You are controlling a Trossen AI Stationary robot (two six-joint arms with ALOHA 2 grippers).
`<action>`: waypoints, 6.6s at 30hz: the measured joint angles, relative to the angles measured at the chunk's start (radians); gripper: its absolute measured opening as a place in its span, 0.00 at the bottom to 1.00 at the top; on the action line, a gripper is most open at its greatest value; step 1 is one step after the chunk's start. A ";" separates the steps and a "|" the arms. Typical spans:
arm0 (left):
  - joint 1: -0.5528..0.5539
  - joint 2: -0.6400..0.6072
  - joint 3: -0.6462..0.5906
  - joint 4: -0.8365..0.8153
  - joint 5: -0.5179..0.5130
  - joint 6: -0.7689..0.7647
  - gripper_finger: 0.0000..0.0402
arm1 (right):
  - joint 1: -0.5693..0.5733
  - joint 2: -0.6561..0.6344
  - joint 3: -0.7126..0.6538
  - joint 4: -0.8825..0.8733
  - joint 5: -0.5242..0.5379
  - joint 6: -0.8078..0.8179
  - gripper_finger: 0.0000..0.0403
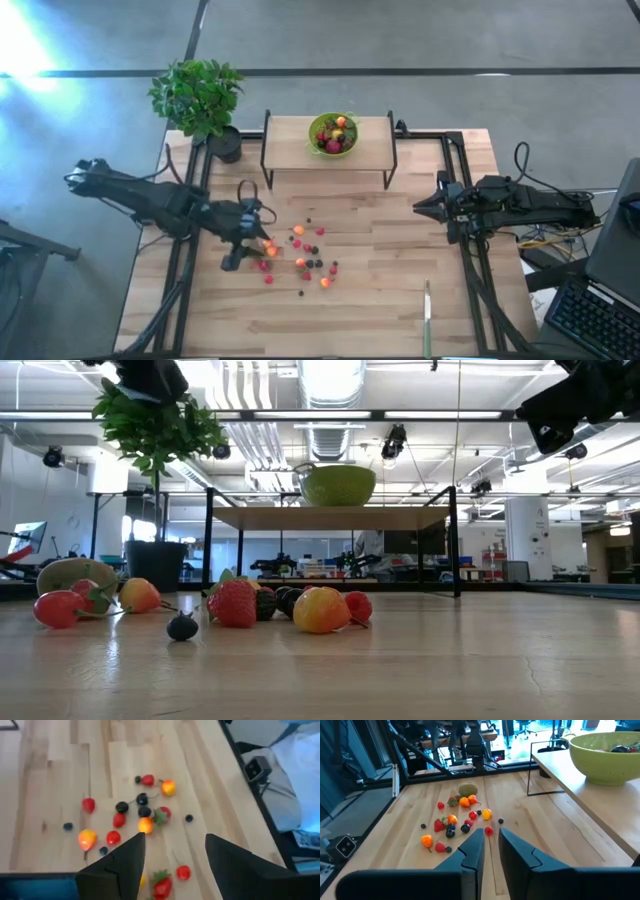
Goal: Pick & Place Fruit
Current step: Put the red cherry into the green strainer bowl on the shelf
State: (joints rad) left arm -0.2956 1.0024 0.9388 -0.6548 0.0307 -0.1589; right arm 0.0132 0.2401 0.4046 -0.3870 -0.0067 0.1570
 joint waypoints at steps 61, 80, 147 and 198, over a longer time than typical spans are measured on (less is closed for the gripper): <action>-0.142 0.712 0.037 0.172 -0.067 -0.243 0.16 | 0.000 -0.002 0.000 -0.001 0.000 0.000 0.52; -0.141 0.710 0.040 0.137 -0.065 -0.291 0.01 | 0.000 -0.002 0.000 0.000 0.000 0.000 0.59; 0.708 0.579 0.351 0.841 -0.254 0.277 0.01 | 0.000 -0.002 0.000 -0.001 0.000 0.000 0.74; 0.690 0.560 0.258 0.831 -0.193 0.320 0.31 | 0.000 -0.002 0.000 -0.001 0.000 0.000 0.47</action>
State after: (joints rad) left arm 0.3947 1.5620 1.1968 0.1761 -0.1624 0.1612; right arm 0.0128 0.2382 0.4046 -0.3882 -0.0063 0.1570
